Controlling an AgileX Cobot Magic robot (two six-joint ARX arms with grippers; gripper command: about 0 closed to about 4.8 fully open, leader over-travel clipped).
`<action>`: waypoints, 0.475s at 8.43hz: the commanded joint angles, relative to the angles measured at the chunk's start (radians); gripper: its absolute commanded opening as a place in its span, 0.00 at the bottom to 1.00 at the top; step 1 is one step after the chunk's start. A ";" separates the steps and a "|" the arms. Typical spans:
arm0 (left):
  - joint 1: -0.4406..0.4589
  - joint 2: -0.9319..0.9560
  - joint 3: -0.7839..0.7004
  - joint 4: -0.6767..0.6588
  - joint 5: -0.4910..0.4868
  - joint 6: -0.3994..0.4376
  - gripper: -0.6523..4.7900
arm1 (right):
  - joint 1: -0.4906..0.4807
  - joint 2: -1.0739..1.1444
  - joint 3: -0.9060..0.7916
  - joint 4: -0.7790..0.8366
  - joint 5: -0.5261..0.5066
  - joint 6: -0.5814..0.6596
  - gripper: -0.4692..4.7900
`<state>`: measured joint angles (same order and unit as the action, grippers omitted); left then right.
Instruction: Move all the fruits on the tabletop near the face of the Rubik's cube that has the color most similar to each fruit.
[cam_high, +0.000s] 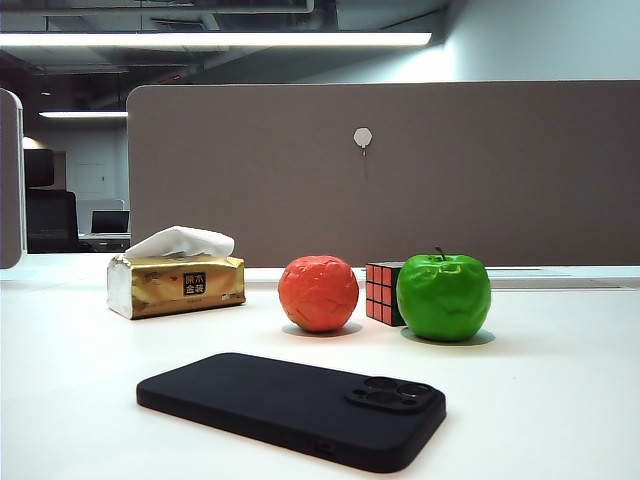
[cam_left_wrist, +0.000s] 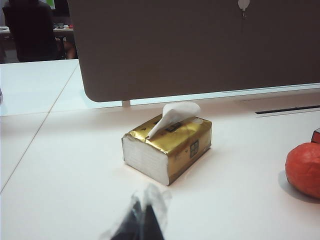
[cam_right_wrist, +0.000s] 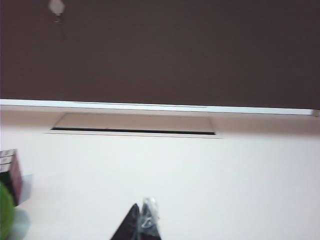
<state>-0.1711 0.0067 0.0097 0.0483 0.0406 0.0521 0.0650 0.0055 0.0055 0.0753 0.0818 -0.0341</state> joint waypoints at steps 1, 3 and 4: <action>0.000 0.000 0.001 0.014 -0.003 0.004 0.11 | -0.030 0.002 0.000 0.056 -0.050 -0.001 0.09; 0.001 0.000 0.001 0.018 -0.043 0.004 0.11 | -0.052 0.002 0.000 0.055 -0.119 0.008 0.09; 0.001 0.000 0.001 0.021 -0.043 0.004 0.11 | -0.052 0.001 0.000 0.056 -0.141 0.008 0.09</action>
<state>-0.1707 0.0071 0.0097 0.0490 0.0032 0.0525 0.0124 0.0059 0.0055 0.1146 -0.0322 -0.0307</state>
